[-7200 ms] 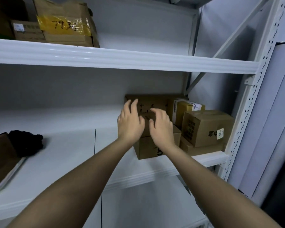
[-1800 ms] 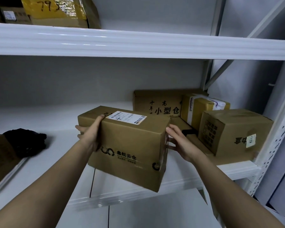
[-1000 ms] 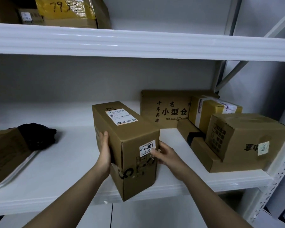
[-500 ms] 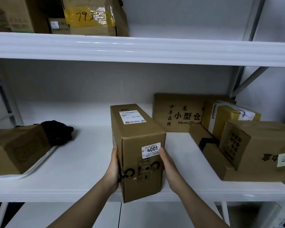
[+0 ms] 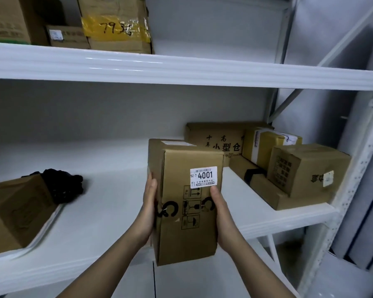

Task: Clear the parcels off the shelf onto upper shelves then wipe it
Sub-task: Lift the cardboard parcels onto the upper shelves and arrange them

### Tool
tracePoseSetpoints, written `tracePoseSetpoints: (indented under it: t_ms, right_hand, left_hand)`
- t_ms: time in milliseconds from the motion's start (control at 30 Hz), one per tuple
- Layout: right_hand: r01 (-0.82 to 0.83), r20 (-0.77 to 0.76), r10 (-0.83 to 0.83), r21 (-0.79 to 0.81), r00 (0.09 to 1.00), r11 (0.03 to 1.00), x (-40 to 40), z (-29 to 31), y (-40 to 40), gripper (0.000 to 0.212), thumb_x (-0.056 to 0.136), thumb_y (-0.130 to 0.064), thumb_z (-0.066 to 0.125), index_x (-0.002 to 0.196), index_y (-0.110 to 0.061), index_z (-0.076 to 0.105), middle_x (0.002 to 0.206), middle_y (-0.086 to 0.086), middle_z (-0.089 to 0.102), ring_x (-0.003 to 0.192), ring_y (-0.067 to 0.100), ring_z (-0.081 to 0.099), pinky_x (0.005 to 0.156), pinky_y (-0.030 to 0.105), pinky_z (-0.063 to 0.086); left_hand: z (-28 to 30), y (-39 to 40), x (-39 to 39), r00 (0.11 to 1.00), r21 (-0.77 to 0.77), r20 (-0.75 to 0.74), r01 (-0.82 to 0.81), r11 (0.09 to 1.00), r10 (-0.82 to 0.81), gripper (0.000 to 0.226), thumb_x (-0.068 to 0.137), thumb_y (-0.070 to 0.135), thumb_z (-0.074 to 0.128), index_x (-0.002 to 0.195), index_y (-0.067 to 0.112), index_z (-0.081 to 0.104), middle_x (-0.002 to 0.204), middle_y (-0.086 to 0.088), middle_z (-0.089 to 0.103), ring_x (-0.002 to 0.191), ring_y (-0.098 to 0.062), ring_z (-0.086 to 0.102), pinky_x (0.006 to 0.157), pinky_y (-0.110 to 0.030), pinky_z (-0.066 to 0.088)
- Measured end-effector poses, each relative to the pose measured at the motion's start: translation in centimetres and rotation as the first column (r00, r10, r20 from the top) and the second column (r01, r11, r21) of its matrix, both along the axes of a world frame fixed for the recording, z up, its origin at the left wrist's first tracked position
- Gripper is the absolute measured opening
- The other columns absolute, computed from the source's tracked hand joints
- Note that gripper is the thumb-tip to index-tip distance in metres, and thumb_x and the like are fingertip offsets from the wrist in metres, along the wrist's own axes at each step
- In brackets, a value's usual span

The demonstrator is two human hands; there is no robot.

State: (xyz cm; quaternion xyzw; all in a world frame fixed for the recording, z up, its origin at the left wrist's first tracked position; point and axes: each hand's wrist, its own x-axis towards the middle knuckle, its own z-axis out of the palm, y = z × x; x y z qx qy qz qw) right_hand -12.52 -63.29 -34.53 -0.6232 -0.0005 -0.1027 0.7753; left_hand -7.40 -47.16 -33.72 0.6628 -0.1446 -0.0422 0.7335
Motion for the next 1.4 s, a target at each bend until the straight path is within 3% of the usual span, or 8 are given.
tracePoseSetpoints:
  t_ms: [67,167,400,733,867,967,1200,1400]
  right_hand:
    - [0.061,0.003,-0.061,0.057,0.998,0.997,-1.2,0.5,0.9,0.073,0.074,-0.075,0.053,0.126,-0.025,0.059,0.114,0.0,0.07,0.105,0.019,0.067,0.091,0.04,0.053]
    - [0.117,-0.006,-0.117,0.138,0.993,0.983,-2.8,0.8,1.3,0.052,0.083,-0.061,0.037,0.11,-0.026,0.065,0.1,0.001,0.075,0.091,0.018,0.071,0.074,0.033,0.056]
    - [0.229,0.021,-0.235,0.16,0.972,0.96,-7.2,4.2,0.6,0.06,0.081,-0.063,0.035,0.11,-0.021,0.066,0.105,0.007,0.073,0.093,0.02,0.071,0.081,0.038,0.053]
    - [0.402,0.195,-0.408,0.068,0.892,0.913,-13.0,10.9,-4.6,0.056,0.089,-0.06,0.035,0.121,-0.025,0.063,0.113,0.004,0.071,0.106,0.02,0.067,0.095,0.041,0.049]
    - [0.41,0.2,-0.42,0.091,0.885,0.907,-14.9,12.4,-6.8,0.049,0.096,-0.056,0.029,0.099,-0.029,0.07,0.097,0.002,0.075,0.087,0.015,0.072,0.071,0.029,0.06]
    - [0.425,0.201,-0.431,0.074,0.88,0.902,-16.2,13.2,-8.2,0.047,0.097,-0.054,0.028,0.099,-0.029,0.067,0.09,-0.001,0.076,0.079,0.012,0.073,0.058,0.023,0.057]
    - [0.487,0.193,-0.491,0.073,0.85,0.871,-20.6,14.3,-12.1,0.048,0.094,-0.057,0.031,0.102,-0.026,0.067,0.086,0.0,0.076,0.074,0.012,0.073,0.053,0.021,0.055]
    - [0.542,0.214,-0.561,0.147,0.799,0.828,-24.5,15.1,-13.6,0.06,0.087,-0.065,0.033,0.107,-0.022,0.069,0.101,0.007,0.074,0.087,0.018,0.072,0.066,0.032,0.055]
  left_hand:
    - [0.2,0.7,-0.4,0.993,0.073,0.119,0.001,0.997,-0.01,0.1,0.055,0.098,0.032,0.143,0.058,0.008,0.157,0.021,0.008,0.145,-0.008,0.011,0.118,-0.05,0.017]
    - [1.2,0.8,-1.3,0.969,0.161,0.244,-0.008,0.987,-0.032,0.088,0.047,0.101,0.03,0.127,0.072,0.005,0.157,0.021,-0.004,0.146,-0.008,0.0,0.118,-0.053,0.009]
    - [4.0,0.6,-4.3,0.896,0.357,0.412,0.005,0.934,-0.162,0.104,0.045,0.103,0.018,0.134,0.062,-0.014,0.153,0.025,-0.023,0.143,-0.005,-0.02,0.117,-0.052,-0.002]
    - [10.2,-4.2,-10.0,0.718,0.395,0.658,-0.073,0.916,-0.227,0.092,0.063,0.087,0.024,0.133,0.056,-0.027,0.147,0.025,-0.035,0.136,0.0,-0.035,0.115,-0.047,-0.014]
    - [12.3,-6.7,-12.0,0.697,0.425,0.681,-0.124,0.897,-0.226,0.093,0.062,0.085,0.022,0.133,0.054,-0.03,0.148,0.02,-0.037,0.137,-0.006,-0.035,0.113,-0.05,-0.015]
    - [13.0,-8.1,-13.3,0.714,0.456,0.655,-0.109,0.883,-0.25,0.094,0.06,0.087,0.02,0.13,0.055,-0.033,0.147,0.02,-0.039,0.136,-0.007,-0.037,0.113,-0.053,-0.014]
    - [14.1,-11.7,-18.0,0.639,0.455,0.728,-0.18,0.872,-0.247,0.108,0.055,0.096,0.009,0.136,0.042,-0.037,0.146,0.01,-0.044,0.133,-0.012,-0.043,0.112,-0.054,-0.017]
    - [16.0,-14.6,-21.3,0.523,0.457,0.805,-0.24,0.857,-0.282,0.105,0.06,0.087,0.01,0.141,0.036,-0.033,0.148,0.004,-0.042,0.135,-0.019,-0.042,0.111,-0.058,-0.016]
